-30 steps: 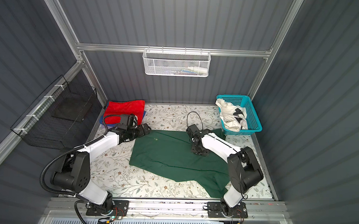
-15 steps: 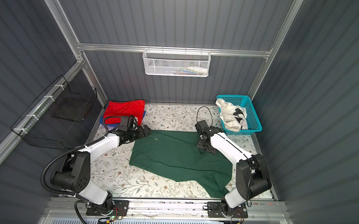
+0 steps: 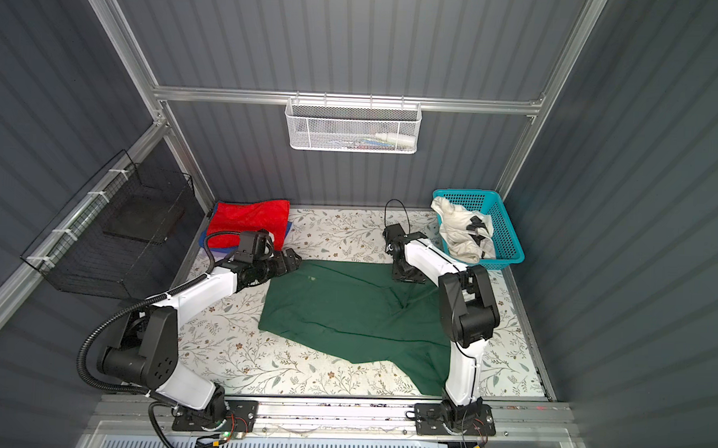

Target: Fold and stack the t-shirts

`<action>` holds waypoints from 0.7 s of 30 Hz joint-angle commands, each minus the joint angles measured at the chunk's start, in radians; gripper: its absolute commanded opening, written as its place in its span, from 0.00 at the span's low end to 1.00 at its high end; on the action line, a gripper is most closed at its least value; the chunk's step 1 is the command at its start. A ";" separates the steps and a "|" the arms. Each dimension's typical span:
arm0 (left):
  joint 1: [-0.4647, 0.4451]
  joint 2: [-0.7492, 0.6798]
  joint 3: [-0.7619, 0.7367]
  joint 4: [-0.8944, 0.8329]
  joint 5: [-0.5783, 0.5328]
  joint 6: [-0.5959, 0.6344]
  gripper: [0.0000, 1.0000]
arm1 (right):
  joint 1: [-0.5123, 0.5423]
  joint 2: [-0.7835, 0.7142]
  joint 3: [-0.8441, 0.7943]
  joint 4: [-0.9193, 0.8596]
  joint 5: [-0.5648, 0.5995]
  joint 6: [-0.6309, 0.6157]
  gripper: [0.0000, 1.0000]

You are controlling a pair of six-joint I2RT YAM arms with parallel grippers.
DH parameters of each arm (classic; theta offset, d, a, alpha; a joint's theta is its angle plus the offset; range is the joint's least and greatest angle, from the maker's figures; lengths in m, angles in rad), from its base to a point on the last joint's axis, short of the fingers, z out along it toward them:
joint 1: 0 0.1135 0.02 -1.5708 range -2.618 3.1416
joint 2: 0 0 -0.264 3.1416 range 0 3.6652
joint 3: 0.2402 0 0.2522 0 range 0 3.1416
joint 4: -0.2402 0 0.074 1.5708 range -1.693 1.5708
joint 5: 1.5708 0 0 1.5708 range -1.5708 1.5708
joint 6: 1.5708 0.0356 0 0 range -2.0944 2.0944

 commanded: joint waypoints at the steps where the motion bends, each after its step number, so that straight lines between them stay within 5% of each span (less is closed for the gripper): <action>1: -0.001 -0.015 0.003 -0.027 -0.013 0.032 1.00 | -0.009 -0.006 -0.015 -0.023 0.040 -0.028 0.41; 6: -0.001 -0.004 0.005 -0.021 -0.018 0.031 1.00 | -0.009 -0.007 -0.025 -0.030 0.100 -0.022 0.02; 13: -0.001 0.003 -0.007 -0.014 -0.019 0.030 1.00 | -0.010 -0.116 -0.132 -0.027 0.164 0.035 0.00; 21: -0.001 -0.064 -0.067 0.017 -0.114 0.036 1.00 | -0.009 -0.268 -0.325 0.045 0.110 0.190 0.00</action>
